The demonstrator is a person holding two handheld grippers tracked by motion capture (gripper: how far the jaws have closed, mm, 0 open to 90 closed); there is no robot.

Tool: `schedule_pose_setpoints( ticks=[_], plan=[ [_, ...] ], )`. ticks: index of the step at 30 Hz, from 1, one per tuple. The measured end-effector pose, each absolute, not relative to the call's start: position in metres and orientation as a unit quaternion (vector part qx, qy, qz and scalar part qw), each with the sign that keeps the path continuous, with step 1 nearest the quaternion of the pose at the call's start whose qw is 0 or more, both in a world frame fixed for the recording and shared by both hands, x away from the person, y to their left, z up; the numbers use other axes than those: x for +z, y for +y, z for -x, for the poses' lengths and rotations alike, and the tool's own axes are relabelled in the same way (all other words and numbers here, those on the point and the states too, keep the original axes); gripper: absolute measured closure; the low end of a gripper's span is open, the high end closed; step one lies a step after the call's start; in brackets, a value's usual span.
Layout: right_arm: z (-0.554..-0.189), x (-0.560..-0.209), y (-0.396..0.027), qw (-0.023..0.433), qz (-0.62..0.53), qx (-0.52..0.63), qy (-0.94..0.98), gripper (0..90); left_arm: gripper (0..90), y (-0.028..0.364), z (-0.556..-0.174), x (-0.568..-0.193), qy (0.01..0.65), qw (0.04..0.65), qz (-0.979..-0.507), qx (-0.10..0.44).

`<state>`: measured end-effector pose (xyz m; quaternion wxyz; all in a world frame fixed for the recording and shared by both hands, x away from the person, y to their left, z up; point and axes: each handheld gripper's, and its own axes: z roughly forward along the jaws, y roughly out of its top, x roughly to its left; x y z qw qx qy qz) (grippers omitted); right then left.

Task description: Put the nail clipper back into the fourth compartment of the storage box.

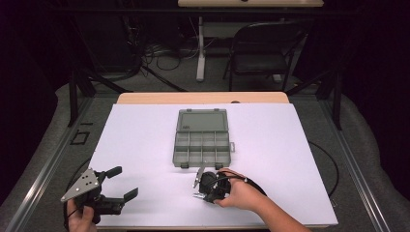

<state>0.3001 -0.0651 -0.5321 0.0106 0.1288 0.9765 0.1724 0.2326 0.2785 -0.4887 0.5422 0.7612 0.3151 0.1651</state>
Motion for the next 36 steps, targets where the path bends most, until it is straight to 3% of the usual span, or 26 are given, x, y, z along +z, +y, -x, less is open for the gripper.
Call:
schedule_pose_setpoints(
  ticks=[36],
  plan=[
    [-0.305,-0.498,-0.08,0.033,-0.178,0.249,0.951,79.4,7.1,0.28,-0.232,-0.488,0.317,0.542,-0.76,0.165]
  ],
)
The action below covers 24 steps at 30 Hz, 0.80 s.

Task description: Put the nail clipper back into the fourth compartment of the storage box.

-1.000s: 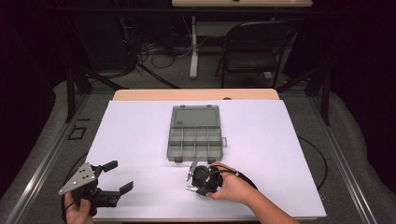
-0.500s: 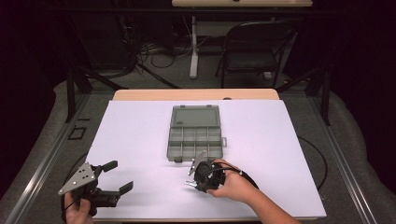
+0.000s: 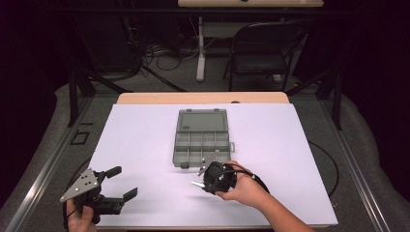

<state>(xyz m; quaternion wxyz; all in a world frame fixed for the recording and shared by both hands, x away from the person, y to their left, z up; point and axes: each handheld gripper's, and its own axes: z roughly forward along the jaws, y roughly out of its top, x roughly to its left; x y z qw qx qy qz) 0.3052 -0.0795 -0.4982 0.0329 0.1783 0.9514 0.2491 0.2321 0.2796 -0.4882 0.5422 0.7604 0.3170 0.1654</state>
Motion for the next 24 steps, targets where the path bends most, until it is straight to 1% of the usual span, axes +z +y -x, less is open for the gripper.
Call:
schedule_pose_setpoints(
  ticks=[18,24],
  plan=[
    [-0.32,-0.473,-0.092,0.056,-0.212,0.273,0.937,79.4,7.2,0.28,-0.232,-0.488,0.317,0.544,-0.759,0.167],
    [-0.327,-0.464,-0.097,0.074,-0.222,0.279,0.931,79.4,7.3,0.28,-0.232,-0.488,0.317,0.543,-0.76,0.166]
  ],
)
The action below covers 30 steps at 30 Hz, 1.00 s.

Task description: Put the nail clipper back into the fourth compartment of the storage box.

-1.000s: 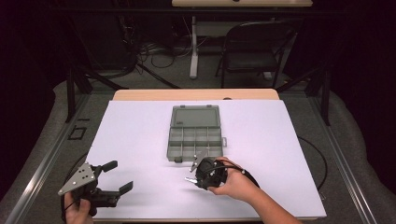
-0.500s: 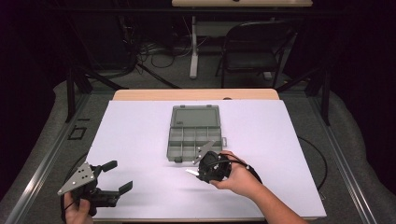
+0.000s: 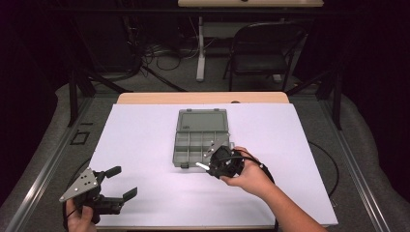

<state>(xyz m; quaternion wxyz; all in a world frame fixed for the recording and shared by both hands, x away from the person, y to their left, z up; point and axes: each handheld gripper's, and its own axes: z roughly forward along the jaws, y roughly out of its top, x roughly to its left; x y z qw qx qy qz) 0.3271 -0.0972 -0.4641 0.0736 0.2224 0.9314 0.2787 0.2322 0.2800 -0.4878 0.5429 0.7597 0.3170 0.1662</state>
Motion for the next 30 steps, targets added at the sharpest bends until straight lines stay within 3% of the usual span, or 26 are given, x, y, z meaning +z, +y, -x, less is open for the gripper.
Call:
schedule_pose_setpoints(
  ticks=[30],
  plan=[
    [-0.359,-0.434,-0.108,0.112,-0.275,0.297,0.908,79.4,7.4,0.281,-0.232,-0.488,0.318,0.543,-0.759,0.167]
  ],
)
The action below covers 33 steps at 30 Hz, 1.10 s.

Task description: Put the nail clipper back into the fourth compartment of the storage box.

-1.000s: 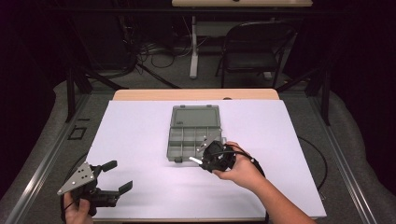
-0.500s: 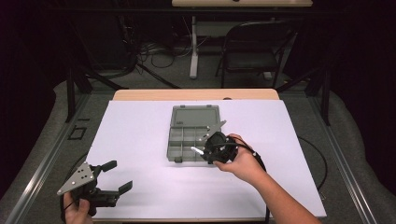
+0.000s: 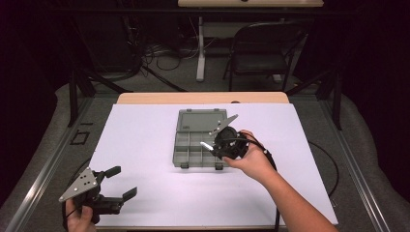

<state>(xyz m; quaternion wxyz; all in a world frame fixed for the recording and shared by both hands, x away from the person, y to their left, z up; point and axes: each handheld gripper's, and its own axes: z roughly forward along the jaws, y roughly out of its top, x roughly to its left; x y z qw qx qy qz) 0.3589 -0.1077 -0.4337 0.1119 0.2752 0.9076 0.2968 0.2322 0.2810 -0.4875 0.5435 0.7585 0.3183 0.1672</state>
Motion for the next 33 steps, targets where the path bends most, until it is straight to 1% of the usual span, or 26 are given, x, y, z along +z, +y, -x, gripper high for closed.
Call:
schedule_pose_setpoints(
  ticks=[17,33],
  plan=[
    [-0.384,-0.429,-0.11,0.125,-0.31,0.3,0.893,79.4,7.5,0.281,-0.232,-0.488,0.318,0.542,-0.76,0.168],
    [-0.408,-0.441,-0.117,0.132,-0.348,0.291,0.881,79.4,7.5,0.282,-0.233,-0.488,0.317,0.545,-0.758,0.165]
  ],
)
